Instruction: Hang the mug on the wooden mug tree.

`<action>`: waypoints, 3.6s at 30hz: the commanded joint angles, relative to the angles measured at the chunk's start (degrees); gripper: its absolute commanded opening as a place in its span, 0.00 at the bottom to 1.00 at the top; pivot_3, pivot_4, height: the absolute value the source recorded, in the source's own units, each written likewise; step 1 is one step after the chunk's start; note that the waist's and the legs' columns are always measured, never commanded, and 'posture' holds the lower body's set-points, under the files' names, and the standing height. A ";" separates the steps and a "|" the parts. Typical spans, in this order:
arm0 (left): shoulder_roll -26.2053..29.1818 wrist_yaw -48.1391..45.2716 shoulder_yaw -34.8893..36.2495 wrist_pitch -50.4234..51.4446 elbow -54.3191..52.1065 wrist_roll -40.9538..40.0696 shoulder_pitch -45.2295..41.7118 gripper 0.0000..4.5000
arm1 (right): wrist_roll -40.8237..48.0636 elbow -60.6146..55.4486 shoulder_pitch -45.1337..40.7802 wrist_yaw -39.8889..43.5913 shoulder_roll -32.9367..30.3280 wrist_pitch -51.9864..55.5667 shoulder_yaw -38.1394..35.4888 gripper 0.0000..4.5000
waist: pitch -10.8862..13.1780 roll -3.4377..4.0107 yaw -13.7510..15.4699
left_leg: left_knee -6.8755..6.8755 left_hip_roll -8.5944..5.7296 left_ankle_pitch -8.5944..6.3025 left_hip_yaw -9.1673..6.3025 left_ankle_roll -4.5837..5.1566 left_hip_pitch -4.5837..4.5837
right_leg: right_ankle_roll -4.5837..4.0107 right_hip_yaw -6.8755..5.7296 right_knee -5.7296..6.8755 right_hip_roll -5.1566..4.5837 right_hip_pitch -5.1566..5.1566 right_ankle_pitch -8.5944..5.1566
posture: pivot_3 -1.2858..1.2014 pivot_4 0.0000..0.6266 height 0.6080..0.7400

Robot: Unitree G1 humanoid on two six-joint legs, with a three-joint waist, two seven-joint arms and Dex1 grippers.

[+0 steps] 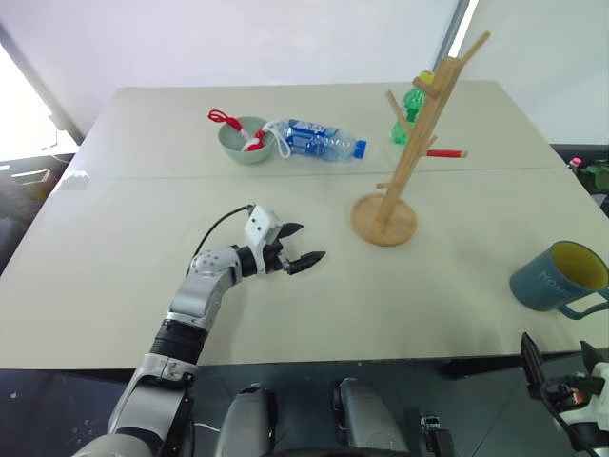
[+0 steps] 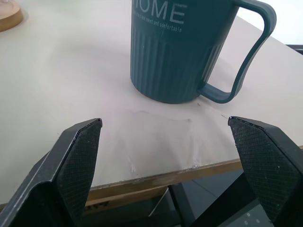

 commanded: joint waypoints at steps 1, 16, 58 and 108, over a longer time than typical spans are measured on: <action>0.23 -0.51 0.34 0.11 -2.33 -0.61 -0.30 1.00 | 0.08 -0.68 0.72 -0.07 0.26 -1.36 -0.88 0.99 | -0.02 0.01 0.00 | 0.00 0.00 0.00 0.00 0.00 0.00 | 0.00 0.00 0.00 0.00 0.00 0.00 | 0.52 0.24 1.00; 0.09 -3.36 -1.05 1.34 -3.87 -1.32 -0.25 1.00 | -0.18 -0.42 -0.56 -0.51 -0.25 -1.06 -0.75 0.99 | -0.06 0.01 -0.01 | 0.01 -0.01 0.00 0.00 0.00 0.06 | 0.00 0.00 0.03 0.00 0.07 0.00 | 0.52 0.24 1.00; 3.32 -16.73 -11.22 8.98 -23.04 -9.05 4.33 1.00 | -2.66 8.05 -14.93 -14.07 -6.51 5.77 -7.57 0.99 | -0.18 0.13 -0.16 | 0.02 -0.01 0.00 -0.03 0.00 0.75 | -0.03 0.10 -0.04 0.03 0.77 -0.03 | 0.52 0.24 1.00; 4.53 -13.35 -4.24 5.16 -15.50 -9.13 -0.88 1.00 | -11.12 -13.31 -31.93 8.54 -33.72 16.37 7.95 0.01 | 0.05 -0.12 0.02 | -0.01 -0.08 -0.02 -0.05 0.03 0.61 | 0.00 0.05 -0.20 0.07 0.74 -0.04 | 0.52 0.24 1.00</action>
